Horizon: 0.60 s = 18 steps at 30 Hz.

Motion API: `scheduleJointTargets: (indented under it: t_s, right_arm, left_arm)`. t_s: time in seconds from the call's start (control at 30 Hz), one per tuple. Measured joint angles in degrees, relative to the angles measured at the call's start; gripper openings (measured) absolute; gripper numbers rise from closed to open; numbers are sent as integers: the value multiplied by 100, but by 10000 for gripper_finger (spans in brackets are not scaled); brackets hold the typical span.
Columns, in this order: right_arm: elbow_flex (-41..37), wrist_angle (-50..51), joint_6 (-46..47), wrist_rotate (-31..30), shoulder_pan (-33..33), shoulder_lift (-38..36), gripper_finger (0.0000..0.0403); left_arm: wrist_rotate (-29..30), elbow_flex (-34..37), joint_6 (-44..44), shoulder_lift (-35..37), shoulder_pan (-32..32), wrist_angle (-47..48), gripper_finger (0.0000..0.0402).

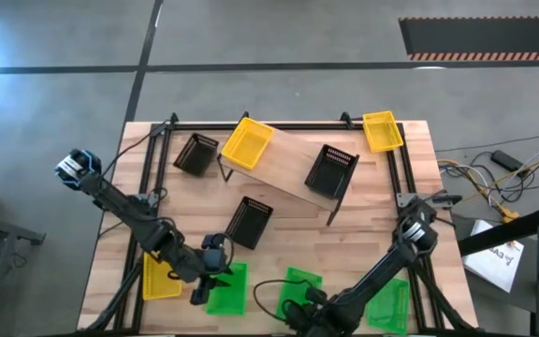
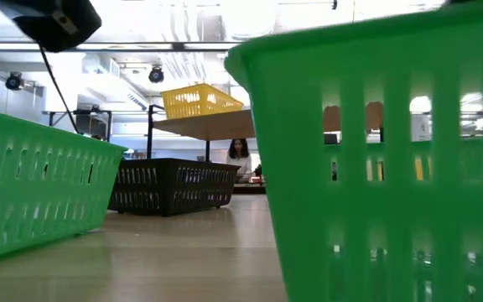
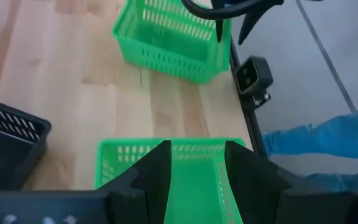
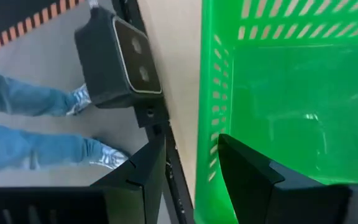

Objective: Stack baskets on shelf by color
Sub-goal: Put the middle green bin on the shelf

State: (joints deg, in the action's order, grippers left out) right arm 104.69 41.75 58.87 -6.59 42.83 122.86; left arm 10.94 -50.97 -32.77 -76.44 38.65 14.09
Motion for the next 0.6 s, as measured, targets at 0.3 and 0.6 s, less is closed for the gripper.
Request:
scheduleJointTargets:
  t_s: [0.3, 0.6]
  right_arm:
    - [488, 409, 270, 1, -101, 442, 106]
    - [879, 663, 187, 25, -319, 385, 15]
  left_arm:
    - [-2, 110, 6, 0, 49, -15, 134]
    - [-4, 123, 9, 0, 51, -16, 134]
